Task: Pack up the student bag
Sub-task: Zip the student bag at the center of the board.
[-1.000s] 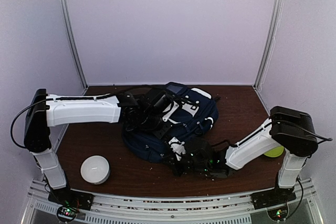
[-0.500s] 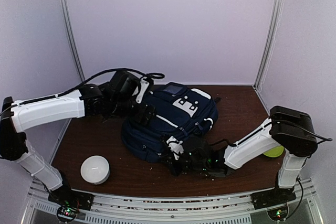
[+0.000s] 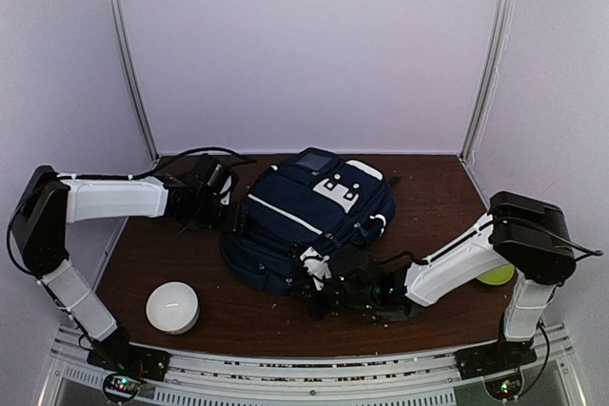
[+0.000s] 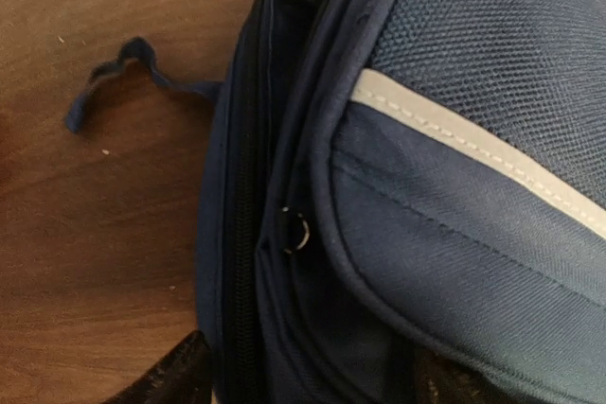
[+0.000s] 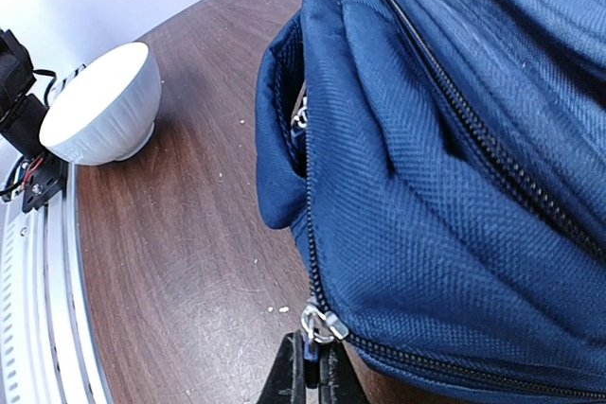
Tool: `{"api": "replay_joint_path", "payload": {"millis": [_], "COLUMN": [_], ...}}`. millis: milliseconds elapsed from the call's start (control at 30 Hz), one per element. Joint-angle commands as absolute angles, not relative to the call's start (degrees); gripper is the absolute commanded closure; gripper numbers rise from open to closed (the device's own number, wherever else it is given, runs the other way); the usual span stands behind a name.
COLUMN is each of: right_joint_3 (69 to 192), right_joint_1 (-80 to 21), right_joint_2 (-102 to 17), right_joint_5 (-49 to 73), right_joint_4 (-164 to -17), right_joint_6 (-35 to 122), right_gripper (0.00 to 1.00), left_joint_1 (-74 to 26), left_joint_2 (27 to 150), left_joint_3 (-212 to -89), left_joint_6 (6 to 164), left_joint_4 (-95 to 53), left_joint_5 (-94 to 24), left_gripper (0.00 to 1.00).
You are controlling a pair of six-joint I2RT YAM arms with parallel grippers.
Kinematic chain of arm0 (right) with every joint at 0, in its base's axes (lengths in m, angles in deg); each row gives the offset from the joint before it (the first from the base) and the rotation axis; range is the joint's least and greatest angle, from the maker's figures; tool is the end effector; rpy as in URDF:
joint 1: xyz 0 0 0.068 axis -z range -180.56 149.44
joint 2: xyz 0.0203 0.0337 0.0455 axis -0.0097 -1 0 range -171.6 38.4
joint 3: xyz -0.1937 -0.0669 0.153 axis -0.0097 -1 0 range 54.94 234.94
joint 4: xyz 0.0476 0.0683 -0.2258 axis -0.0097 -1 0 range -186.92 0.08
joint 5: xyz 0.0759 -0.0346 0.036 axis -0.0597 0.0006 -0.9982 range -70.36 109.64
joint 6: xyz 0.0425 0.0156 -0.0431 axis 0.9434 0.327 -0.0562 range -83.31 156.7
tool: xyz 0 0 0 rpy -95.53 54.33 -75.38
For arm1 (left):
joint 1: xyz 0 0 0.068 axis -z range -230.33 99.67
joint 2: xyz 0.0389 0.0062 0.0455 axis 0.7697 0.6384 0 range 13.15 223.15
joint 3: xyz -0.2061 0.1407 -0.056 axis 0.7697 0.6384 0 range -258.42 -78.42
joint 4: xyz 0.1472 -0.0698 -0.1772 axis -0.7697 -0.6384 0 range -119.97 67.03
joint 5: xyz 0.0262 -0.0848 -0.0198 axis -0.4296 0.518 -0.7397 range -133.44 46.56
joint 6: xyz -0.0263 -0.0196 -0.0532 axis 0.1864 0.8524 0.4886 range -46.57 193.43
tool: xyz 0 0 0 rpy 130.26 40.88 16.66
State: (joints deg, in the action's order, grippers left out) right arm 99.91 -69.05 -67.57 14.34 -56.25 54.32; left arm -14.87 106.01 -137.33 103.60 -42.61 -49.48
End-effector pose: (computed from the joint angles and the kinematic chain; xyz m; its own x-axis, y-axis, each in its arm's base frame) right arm 0.1264 0.3328 0.1289 -0.4500 -0.3197 -0.8338 -0.8606 0.4045 0.3094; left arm 0.2657 -0.1833 0.1873 -0.8310 -0.0217 -0.5558 0.1254 0.9662 -0.2252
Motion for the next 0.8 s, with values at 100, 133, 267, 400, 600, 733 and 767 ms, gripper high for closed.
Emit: {"api": "replay_joint_path", "payload": {"millis": [100,133,267,400,600,733,767], "right_joint_3": [105.0,105.93,109.55,114.18,121.86,120.2,118.51], "right_joint_1": [-71.9,-72.04,-72.6,-72.87,-72.89,-72.89,-72.89], "right_joint_2": [-68.34,-68.77,-70.29,-72.7,-76.9,-74.57,-71.97], "right_joint_5": [11.31,11.24,11.01,10.55,9.72,9.92,10.45], "right_joint_4": [-59.04,-59.9,-62.27,-65.9,-72.03,-71.57,-70.93], "right_joint_6": [53.45,53.26,52.46,51.45,50.08,50.32,50.66], "right_gripper": [1.0,1.0,1.0,1.0,1.0,0.79,0.68], "left_joint_1": [-14.71,-14.77,-14.74,-14.66,-13.94,-13.84,-13.91], "left_joint_2": [111.29,111.52,111.53,111.54,111.0,109.41,108.49], "left_joint_3": [-138.03,-137.6,-135.76,-134.88,-134.29,-133.75,-133.55], "left_joint_6": [105.33,105.71,106.54,106.83,106.56,106.2,105.99], "left_joint_4": [-33.84,-33.08,-30.7,-29.21,-28.43,-29.38,-29.73], "left_joint_5": [-40.14,-39.47,-37.78,-35.98,-35.7,-37.37,-37.92], "left_gripper": [0.51,0.58,0.81,1.0,1.0,0.94,0.83]}}
